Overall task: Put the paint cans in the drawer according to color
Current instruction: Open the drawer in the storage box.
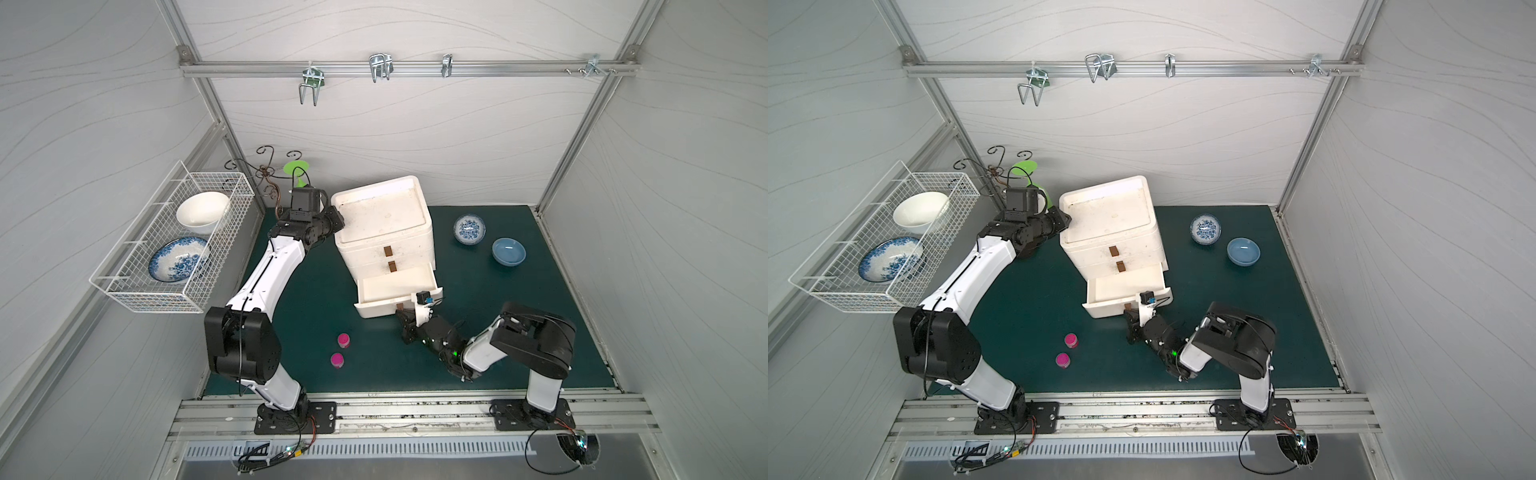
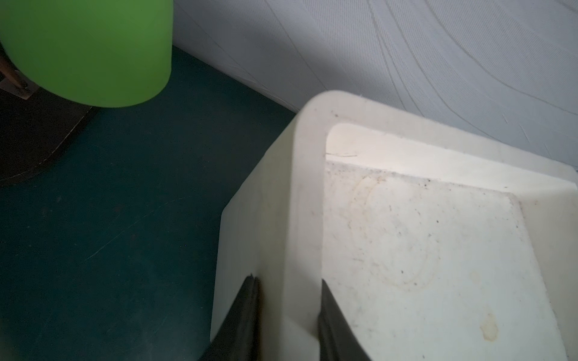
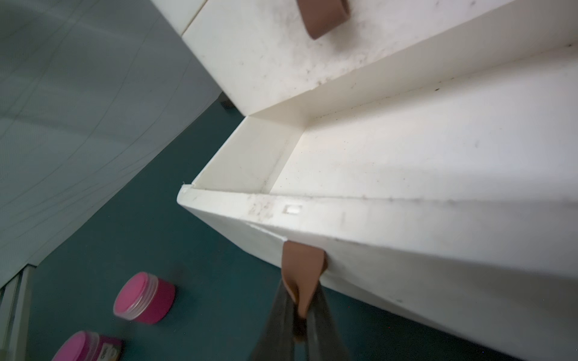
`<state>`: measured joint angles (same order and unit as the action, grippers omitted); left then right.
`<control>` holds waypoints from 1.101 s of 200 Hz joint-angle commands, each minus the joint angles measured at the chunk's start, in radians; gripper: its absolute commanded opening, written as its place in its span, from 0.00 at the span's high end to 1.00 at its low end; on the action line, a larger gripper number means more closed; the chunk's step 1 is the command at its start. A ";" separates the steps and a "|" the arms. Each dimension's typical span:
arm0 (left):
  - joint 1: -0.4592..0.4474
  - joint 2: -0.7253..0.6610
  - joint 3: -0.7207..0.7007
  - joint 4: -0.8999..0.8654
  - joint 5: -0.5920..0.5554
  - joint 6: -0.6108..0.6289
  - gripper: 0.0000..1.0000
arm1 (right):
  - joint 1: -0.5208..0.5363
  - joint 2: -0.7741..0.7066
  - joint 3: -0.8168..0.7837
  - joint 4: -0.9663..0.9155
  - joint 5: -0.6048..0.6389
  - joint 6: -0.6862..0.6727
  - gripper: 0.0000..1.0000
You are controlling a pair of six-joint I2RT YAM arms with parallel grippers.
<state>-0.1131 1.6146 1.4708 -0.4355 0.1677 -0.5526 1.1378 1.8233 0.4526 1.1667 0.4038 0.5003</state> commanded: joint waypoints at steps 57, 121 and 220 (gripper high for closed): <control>-0.054 0.096 0.118 -0.159 0.044 -0.034 0.78 | 0.046 -0.238 -0.063 -0.343 0.111 0.022 1.00; -0.096 0.119 0.184 -0.261 0.039 0.030 0.77 | -0.066 -0.133 0.006 -0.343 -0.096 -0.004 0.96; -0.078 0.139 0.228 -0.303 0.066 0.059 0.61 | 0.161 -0.503 0.087 -0.942 0.176 -0.003 0.41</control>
<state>-0.2073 1.7359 1.6901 -0.6426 0.1421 -0.4423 1.2709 1.4311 0.5117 0.4568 0.5011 0.5053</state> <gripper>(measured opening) 0.353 0.581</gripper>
